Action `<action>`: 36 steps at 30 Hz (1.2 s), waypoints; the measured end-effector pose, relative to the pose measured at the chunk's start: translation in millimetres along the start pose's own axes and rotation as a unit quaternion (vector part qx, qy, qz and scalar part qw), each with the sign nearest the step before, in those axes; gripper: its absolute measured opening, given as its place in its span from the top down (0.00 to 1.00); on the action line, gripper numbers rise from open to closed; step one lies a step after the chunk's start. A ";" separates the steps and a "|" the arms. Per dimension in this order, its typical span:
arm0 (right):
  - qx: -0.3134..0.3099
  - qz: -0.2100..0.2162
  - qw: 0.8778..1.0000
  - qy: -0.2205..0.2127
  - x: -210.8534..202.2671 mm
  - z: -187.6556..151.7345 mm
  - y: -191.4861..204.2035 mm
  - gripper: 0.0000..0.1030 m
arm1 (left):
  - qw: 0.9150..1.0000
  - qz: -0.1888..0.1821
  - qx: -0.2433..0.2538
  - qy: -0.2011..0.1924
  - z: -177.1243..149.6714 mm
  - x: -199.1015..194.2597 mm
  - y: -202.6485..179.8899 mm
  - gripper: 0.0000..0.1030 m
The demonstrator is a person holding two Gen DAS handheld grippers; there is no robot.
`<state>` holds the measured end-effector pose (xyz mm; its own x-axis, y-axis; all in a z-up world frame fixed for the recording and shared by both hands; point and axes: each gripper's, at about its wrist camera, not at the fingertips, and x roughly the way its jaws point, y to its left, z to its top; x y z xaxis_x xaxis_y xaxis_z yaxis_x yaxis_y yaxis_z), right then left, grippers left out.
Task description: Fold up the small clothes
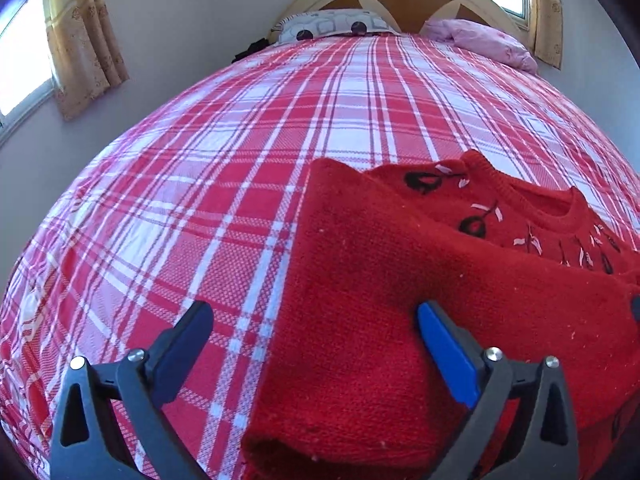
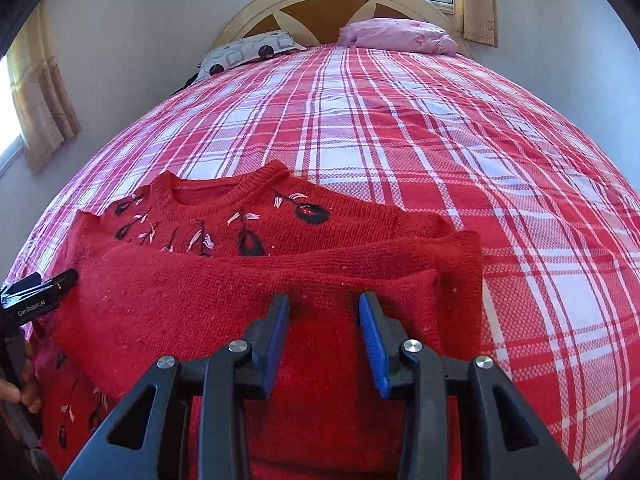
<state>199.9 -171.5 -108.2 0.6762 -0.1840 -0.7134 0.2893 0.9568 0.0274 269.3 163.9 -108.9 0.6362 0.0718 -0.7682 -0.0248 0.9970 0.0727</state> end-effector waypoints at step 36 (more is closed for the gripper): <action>-0.045 -0.029 0.998 -0.022 -26.9 -30.7 6.1 0.52 | 0.997 -0.054 -0.051 0.012 -7.8 5.9 14.0 0.00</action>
<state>162.7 -153.9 -110.4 0.6896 -0.2480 -0.6805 0.2684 0.9602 -0.0780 266.7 178.5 -117.4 0.6201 -0.0371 -0.7836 -0.0353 0.9965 -0.0752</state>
